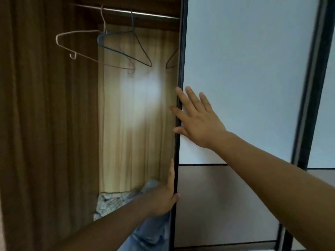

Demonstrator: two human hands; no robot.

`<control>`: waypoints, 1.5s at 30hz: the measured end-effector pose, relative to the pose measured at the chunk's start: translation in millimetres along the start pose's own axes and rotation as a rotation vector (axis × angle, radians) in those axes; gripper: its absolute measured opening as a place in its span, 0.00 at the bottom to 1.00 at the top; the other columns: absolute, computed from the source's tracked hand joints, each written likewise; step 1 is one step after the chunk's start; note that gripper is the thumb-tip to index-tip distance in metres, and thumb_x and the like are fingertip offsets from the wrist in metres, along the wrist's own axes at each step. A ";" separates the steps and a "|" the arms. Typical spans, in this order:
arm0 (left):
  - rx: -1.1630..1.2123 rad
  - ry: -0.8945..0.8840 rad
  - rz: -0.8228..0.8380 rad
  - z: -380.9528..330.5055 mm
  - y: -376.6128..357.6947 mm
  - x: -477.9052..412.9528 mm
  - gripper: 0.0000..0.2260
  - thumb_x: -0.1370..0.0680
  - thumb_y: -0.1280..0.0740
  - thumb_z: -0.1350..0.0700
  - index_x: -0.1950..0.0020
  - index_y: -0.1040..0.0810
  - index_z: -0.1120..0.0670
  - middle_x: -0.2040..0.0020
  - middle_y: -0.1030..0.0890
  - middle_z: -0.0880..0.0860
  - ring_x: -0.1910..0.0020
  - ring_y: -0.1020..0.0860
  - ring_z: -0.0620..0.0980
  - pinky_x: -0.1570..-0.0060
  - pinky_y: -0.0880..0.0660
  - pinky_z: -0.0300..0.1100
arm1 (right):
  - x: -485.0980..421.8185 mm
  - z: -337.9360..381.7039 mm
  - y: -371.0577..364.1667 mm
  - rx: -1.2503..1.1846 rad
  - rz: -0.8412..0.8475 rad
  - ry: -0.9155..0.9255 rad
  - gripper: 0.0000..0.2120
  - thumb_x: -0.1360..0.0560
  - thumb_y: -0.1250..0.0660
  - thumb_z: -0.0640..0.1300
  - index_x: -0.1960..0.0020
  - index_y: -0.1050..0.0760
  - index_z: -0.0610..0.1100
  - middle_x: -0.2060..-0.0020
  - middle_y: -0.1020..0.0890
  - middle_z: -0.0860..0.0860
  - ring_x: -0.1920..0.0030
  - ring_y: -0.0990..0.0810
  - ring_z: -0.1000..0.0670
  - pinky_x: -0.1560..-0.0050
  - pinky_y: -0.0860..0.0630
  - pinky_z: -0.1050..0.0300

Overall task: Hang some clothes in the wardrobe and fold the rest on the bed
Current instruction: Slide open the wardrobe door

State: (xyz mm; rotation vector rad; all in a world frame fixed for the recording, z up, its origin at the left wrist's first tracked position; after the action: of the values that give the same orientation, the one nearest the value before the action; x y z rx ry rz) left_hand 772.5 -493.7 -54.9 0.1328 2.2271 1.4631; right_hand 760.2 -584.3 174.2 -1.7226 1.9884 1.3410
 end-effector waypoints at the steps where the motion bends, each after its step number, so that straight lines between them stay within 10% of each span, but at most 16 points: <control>1: -0.008 -0.010 0.004 -8.3 -7.8 -10.4 0.43 0.15 0.44 0.45 0.31 0.85 0.45 0.25 0.33 0.64 0.41 0.24 0.50 0.34 0.29 0.46 | 8.4 -12.1 -3.9 0.006 0.002 0.001 0.33 0.19 0.48 0.64 0.19 0.45 0.49 0.19 0.63 0.41 0.19 0.63 0.38 0.22 0.55 0.33; 12: 0.054 -0.146 -0.031 -108.7 -72.5 -109.1 0.46 0.16 0.40 0.47 0.31 0.84 0.46 0.22 0.36 0.62 0.33 0.25 0.56 0.32 0.30 0.48 | 95.1 -132.6 -33.4 0.269 0.117 -0.122 0.36 0.19 0.58 0.67 0.17 0.59 0.50 0.21 0.67 0.40 0.21 0.67 0.36 0.25 0.58 0.28; 18: 0.161 -0.180 -0.037 -136.2 -106.7 -151.7 0.47 0.17 0.37 0.48 0.30 0.81 0.35 0.28 0.28 0.65 0.55 0.19 0.43 0.49 0.23 0.39 | 126.7 -176.4 -41.8 0.349 0.146 -0.168 0.37 0.19 0.59 0.66 0.18 0.63 0.48 0.21 0.68 0.39 0.21 0.68 0.37 0.25 0.59 0.29; 21: 0.304 -0.152 -0.045 -143.0 -117.2 -167.8 0.47 0.19 0.34 0.47 0.29 0.77 0.31 0.27 0.30 0.65 0.43 0.20 0.47 0.43 0.30 0.37 | 139.2 -193.0 -45.4 0.380 0.170 -0.187 0.37 0.19 0.59 0.66 0.18 0.63 0.48 0.21 0.68 0.39 0.21 0.68 0.38 0.24 0.60 0.29; 25: 0.461 -0.189 0.092 -155.0 -132.5 -178.1 0.51 0.23 0.31 0.41 0.30 0.78 0.30 0.46 0.16 0.48 0.60 0.19 0.34 0.58 0.25 0.28 | 149.0 -206.5 -48.7 0.406 0.204 -0.204 0.36 0.19 0.60 0.66 0.18 0.63 0.49 0.21 0.68 0.40 0.21 0.69 0.38 0.25 0.61 0.28; 29: 0.443 -0.185 0.125 -156.2 -130.0 -179.5 0.51 0.25 0.31 0.38 0.29 0.76 0.30 0.49 0.15 0.51 0.56 0.16 0.50 0.52 0.18 0.51 | 155.0 -210.9 -50.7 0.378 0.237 -0.230 0.36 0.18 0.59 0.65 0.17 0.60 0.47 0.21 0.68 0.39 0.21 0.68 0.38 0.25 0.60 0.29; 31: 0.431 -0.164 0.141 -152.9 -124.4 -175.1 0.49 0.25 0.31 0.37 0.28 0.73 0.28 0.43 0.17 0.55 0.49 0.17 0.54 0.46 0.19 0.53 | 154.6 -208.1 -49.0 0.311 0.223 -0.249 0.33 0.16 0.53 0.61 0.17 0.54 0.44 0.21 0.67 0.38 0.20 0.67 0.38 0.23 0.60 0.32; 35: 0.281 -0.080 0.178 -120.7 -97.4 -152.5 0.39 0.21 0.34 0.39 0.21 0.59 0.32 0.33 0.29 0.37 0.35 0.28 0.40 0.48 0.32 0.21 | 156.6 -165.2 -56.2 0.236 0.168 -0.080 0.26 0.23 0.31 0.39 0.27 0.32 0.35 0.21 0.48 0.31 0.20 0.54 0.33 0.20 0.52 0.38; 38: 0.035 0.030 0.161 -73.5 -63.6 -126.8 0.20 0.18 0.37 0.43 0.29 0.27 0.51 0.38 0.23 0.46 0.38 0.24 0.49 0.45 0.26 0.39 | 167.5 -108.9 -87.0 0.011 0.268 0.036 0.17 0.28 0.28 0.40 0.39 0.21 0.40 0.34 0.24 0.35 0.29 0.28 0.35 0.28 0.31 0.41; 41: -0.085 0.203 0.188 -21.3 -34.7 -83.7 0.21 0.19 0.37 0.42 0.35 0.22 0.56 0.43 0.21 0.51 0.42 0.22 0.52 0.44 0.26 0.45 | 172.8 -61.7 -129.6 -0.376 0.554 -0.081 0.09 0.20 0.40 0.53 0.55 0.28 0.50 0.52 0.18 0.46 0.51 0.19 0.43 0.52 0.22 0.51; 45: -0.148 0.473 0.167 42.8 -10.5 -5.5 0.23 0.18 0.36 0.44 0.33 0.24 0.60 0.37 0.21 0.58 0.38 0.23 0.55 0.41 0.28 0.44 | 159.7 7.2 -176.7 -0.769 0.745 -0.070 0.16 0.19 0.36 0.57 0.46 0.20 0.44 0.50 0.17 0.47 0.49 0.19 0.47 0.47 0.23 0.53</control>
State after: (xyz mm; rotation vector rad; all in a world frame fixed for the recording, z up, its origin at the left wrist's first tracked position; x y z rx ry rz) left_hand 797.7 -463.9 -76.2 -0.0882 2.5061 1.9046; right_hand 860.8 -675.1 -21.7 -1.0761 2.3498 2.6310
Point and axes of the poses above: each hand's wrist, its own x-axis away from the middle knuckle, its own y-axis out of the back of the hand, z = x × y, the point moved 8 cm from there along -x, towards the middle knuckle
